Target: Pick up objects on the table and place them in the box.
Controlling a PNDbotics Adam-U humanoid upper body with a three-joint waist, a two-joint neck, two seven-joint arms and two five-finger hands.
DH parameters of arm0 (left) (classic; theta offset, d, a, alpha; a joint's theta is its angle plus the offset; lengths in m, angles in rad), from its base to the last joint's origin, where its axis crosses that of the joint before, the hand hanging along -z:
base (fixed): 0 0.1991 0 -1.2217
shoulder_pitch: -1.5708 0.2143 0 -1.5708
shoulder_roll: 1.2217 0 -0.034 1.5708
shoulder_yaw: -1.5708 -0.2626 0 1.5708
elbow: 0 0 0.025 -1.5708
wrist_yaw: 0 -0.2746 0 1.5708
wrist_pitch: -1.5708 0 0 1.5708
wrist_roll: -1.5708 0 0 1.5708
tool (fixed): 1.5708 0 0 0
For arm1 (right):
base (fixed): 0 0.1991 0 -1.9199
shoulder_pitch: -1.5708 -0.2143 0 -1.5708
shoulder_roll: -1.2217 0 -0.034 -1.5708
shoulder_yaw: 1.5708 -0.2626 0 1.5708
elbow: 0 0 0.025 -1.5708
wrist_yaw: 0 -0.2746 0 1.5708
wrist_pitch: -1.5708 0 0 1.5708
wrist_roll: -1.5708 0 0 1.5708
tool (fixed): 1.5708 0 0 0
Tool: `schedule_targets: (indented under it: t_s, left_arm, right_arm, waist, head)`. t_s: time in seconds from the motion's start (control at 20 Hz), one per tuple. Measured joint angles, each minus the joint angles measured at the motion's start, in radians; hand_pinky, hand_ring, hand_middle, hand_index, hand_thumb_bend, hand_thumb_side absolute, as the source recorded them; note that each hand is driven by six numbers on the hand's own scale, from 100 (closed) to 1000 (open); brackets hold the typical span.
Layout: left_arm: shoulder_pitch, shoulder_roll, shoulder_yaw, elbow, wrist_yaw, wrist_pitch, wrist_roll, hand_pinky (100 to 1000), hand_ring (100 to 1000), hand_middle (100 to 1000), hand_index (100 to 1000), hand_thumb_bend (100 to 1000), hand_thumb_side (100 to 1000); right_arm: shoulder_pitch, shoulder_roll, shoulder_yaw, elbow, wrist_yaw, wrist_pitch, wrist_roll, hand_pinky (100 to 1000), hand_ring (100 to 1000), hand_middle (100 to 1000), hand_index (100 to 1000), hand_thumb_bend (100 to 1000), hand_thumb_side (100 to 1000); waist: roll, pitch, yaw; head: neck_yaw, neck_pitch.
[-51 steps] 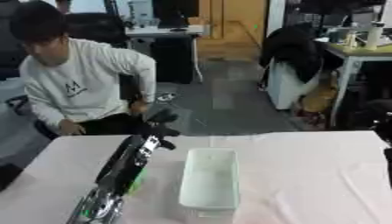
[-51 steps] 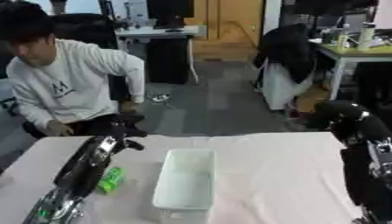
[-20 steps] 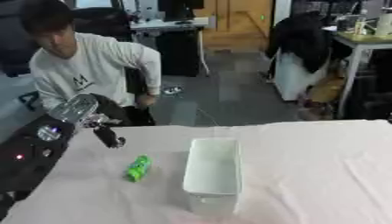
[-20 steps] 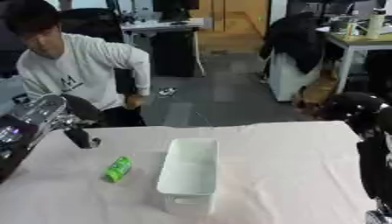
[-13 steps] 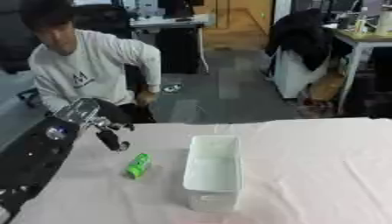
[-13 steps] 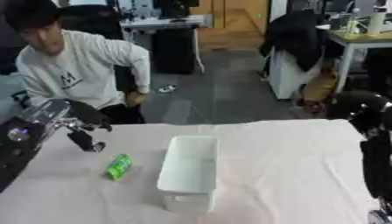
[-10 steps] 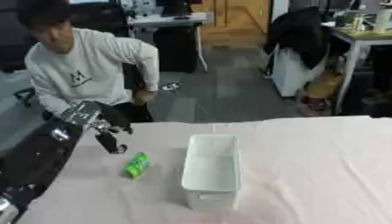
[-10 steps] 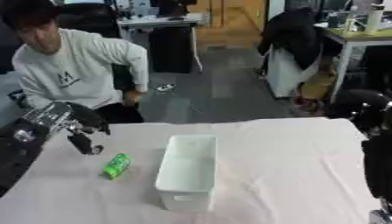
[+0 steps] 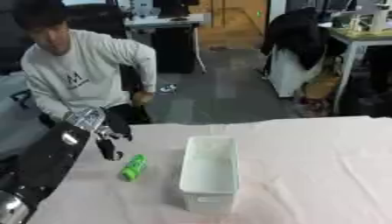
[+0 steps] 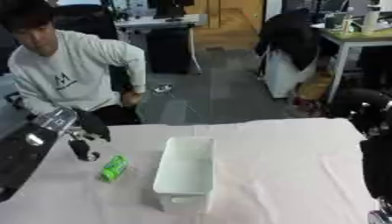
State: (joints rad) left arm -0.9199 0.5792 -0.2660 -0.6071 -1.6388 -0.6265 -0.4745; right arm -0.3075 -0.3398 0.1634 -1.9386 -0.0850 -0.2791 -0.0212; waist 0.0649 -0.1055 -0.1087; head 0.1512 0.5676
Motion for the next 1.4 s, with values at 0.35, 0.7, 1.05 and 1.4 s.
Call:
schedule_targets:
  t_s: [0.35,0.7,1.05,1.4]
  left_arm:
    - [-0.01,-0.015,0.03,0.048,-0.023,0.003,-0.003,961,991,1000,993,1000,1000]
    - [-0.035,-0.082,0.103,0.23,0.142,0.4,-0.363,588,712,859,793,1000,1000]
    - [-0.03,-0.15,0.109,0.26,0.252,0.647,-0.431,539,655,839,768,1000,1000]
    - [-0.027,-0.158,0.095,0.229,0.196,0.759,-0.434,567,717,881,780,1000,1000]
  right_arm:
    - [-0.001,0.004,0.0,0.0,-0.001,0.0,0.001,626,652,675,754,100,979]
    - [-0.001,0.004,0.0,0.0,-0.001,0.004,0.004,626,652,675,754,100,979]
    - [-0.001,0.007,0.0,0.0,-0.003,0.003,0.006,626,653,675,754,100,979]
    - [-0.001,0.007,0.0,0.0,-0.006,0.003,0.007,626,654,675,754,100,980]
  waist:
    - [0.001,0.0,-0.001]
    - [-0.002,-0.001,0.0]
    - [-0.003,-0.001,-0.001]
    - [-0.003,-0.001,-0.004]
  head:
    - [0.0,0.0]
    - [0.0,0.005]
    - [0.0,0.004]
    - [0.007,0.003]
